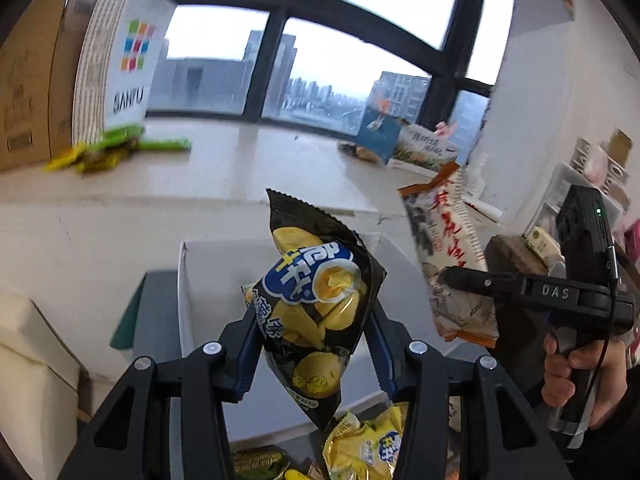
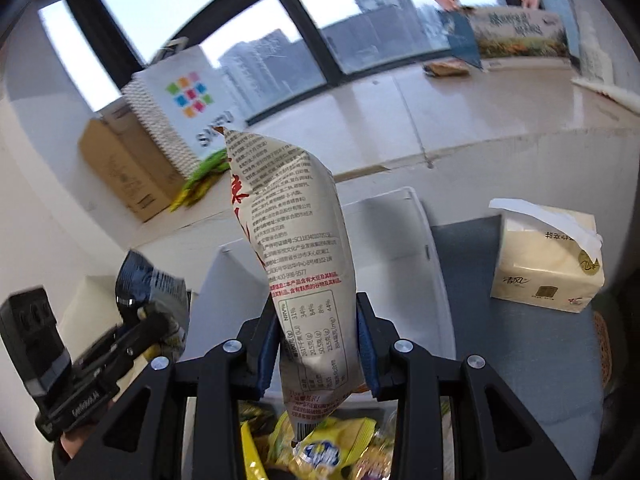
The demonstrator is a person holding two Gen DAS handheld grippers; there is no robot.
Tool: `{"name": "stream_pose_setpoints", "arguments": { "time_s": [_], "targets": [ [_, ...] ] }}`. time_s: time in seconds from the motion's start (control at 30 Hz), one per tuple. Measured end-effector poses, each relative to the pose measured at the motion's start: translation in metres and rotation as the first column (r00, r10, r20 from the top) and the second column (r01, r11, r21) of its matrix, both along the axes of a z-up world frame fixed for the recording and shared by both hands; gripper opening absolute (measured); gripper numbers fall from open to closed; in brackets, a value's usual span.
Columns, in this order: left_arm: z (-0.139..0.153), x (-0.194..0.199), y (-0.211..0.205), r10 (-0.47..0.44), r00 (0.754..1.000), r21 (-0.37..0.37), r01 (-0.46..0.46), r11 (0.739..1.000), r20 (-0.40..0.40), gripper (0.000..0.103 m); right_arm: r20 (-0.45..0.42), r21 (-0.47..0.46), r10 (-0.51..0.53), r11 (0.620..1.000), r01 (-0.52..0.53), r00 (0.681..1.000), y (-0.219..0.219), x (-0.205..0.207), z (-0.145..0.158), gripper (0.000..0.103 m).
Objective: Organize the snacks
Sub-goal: 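Carry both bags over the white box and open both tools to drop them, then withdraw both tools from the box back toward the snack pile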
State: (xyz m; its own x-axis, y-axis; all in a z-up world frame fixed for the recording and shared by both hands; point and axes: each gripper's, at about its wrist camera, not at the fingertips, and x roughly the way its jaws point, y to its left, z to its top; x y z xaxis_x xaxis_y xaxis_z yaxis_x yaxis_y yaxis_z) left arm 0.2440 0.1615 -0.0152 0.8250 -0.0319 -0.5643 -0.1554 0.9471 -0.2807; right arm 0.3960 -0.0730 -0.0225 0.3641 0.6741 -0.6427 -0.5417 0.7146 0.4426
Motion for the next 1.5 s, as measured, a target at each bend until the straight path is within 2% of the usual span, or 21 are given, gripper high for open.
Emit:
{"name": "stream_pose_setpoints", "arguments": {
  "time_s": [0.07, 0.1, 0.13, 0.17, 0.2, 0.3, 0.4, 0.5, 0.6, 0.63, 0.7, 0.77, 0.87, 0.97, 1.13, 1.2, 1.43, 1.5],
  "targets": [
    [-0.01, 0.01, 0.003, -0.007, 0.999, -0.002, 0.007, 1.0, -0.049, 0.057, -0.035, -0.004, 0.003, 1.0, -0.003, 0.999, 0.003, 0.011, -0.007, 0.046],
    [-0.014, 0.015, 0.003, -0.014, 0.997, -0.003, 0.014, 1.0, -0.078, 0.059, -0.05, -0.005, 0.012, 1.0, -0.012, 0.999, 0.004, 0.013, -0.008, 0.056],
    [-0.018, 0.019, 0.005, -0.004, 0.993, -0.004, 0.004, 1.0, -0.114, 0.073, -0.063, -0.005, 0.015, 1.0, -0.015, 0.998, 0.004, 0.015, -0.008, 0.087],
    [-0.021, 0.019, 0.005, 0.006, 0.991, -0.008, -0.007, 1.0, -0.135, 0.098, -0.062, 0.002, 0.013, 1.0, -0.013, 0.998, 0.002, 0.016, -0.007, 0.103],
    [-0.021, 0.018, 0.007, 0.02, 0.99, -0.013, -0.022, 1.0, -0.138, 0.103, -0.043, 0.019, 0.006, 1.0, -0.005, 0.999, -0.001, 0.014, -0.004, 0.103],
    [-0.015, 0.01, 0.01, 0.028, 0.995, -0.037, -0.032, 0.999, -0.099, 0.103, 0.008, 0.029, -0.021, 0.999, 0.02, 1.0, -0.007, 0.008, 0.003, 0.103],
    [-0.007, 0.0, 0.009, 0.03, 0.996, -0.024, -0.033, 0.999, -0.084, 0.103, 0.053, 0.055, -0.037, 0.998, 0.034, 0.998, -0.013, -0.001, 0.011, 0.103],
    [0.007, -0.017, 0.003, 0.042, 0.999, 0.003, -0.042, 0.999, -0.03, 0.103, 0.087, 0.089, -0.034, 0.996, 0.026, 0.996, -0.021, -0.013, 0.019, 0.103],
    [0.019, -0.033, -0.001, 0.038, 0.999, 0.025, -0.039, 0.999, 0.028, 0.103, 0.194, 0.078, -0.043, 0.997, 0.028, 0.98, -0.028, -0.031, 0.03, 0.103],
    [0.024, -0.044, -0.006, 0.036, 0.996, 0.05, -0.04, 0.998, 0.079, 0.103, 0.24, 0.057, -0.047, 0.998, 0.034, 0.97, -0.032, -0.039, 0.032, 0.103],
    [0.028, -0.06, -0.017, 0.018, 0.992, 0.115, -0.032, 0.993, 0.121, 0.103, 0.263, 0.032, -0.001, 0.999, -0.008, 0.965, -0.036, -0.052, 0.033, 0.103],
    [0.03, -0.074, -0.033, -0.033, 0.996, 0.154, 0.021, 0.988, 0.08, 0.103, 0.262, 0.025, 0.064, 0.997, -0.073, 0.963, -0.044, -0.071, 0.032, 0.103],
    [0.031, -0.101, -0.05, -0.085, 0.993, 0.104, 0.076, 0.992, 0.08, 0.103, 0.283, -0.007, 0.119, 0.993, -0.122, 0.952, -0.057, -0.104, 0.031, 0.103],
    [0.03, -0.126, -0.07, -0.123, 0.989, 0.085, 0.116, 0.99, 0.078, 0.103, 0.315, 0.02, 0.125, 0.99, -0.138, 0.941, -0.076, -0.138, 0.027, 0.103],
    [0.026, -0.171, -0.096, -0.11, 0.99, 0.105, 0.101, 0.989, 0.088, 0.103, 0.378, 0.055, 0.122, 0.987, -0.154, 0.918, -0.112, -0.194, 0.016, 0.103],
    [0.021, -0.187, -0.104, -0.105, 0.991, 0.098, 0.096, 0.991, 0.086, 0.103, 0.383, 0.054, 0.102, 0.99, -0.133, 0.918, -0.125, -0.212, 0.01, 0.103],
    [-0.005, -0.233, -0.123, -0.09, 0.992, 0.071, 0.084, 0.994, 0.087, 0.103, 0.396, -0.028, 0.077, 0.997, -0.072, 0.915, -0.151, -0.262, -0.015, 0.103],
    [-0.013, -0.243, -0.121, -0.084, 0.993, 0.025, 0.082, 0.996, 0.077, 0.103, 0.376, -0.039, 0.084, 0.996, -0.075, 0.923, -0.157, -0.269, -0.025, 0.103]
  ]
}}
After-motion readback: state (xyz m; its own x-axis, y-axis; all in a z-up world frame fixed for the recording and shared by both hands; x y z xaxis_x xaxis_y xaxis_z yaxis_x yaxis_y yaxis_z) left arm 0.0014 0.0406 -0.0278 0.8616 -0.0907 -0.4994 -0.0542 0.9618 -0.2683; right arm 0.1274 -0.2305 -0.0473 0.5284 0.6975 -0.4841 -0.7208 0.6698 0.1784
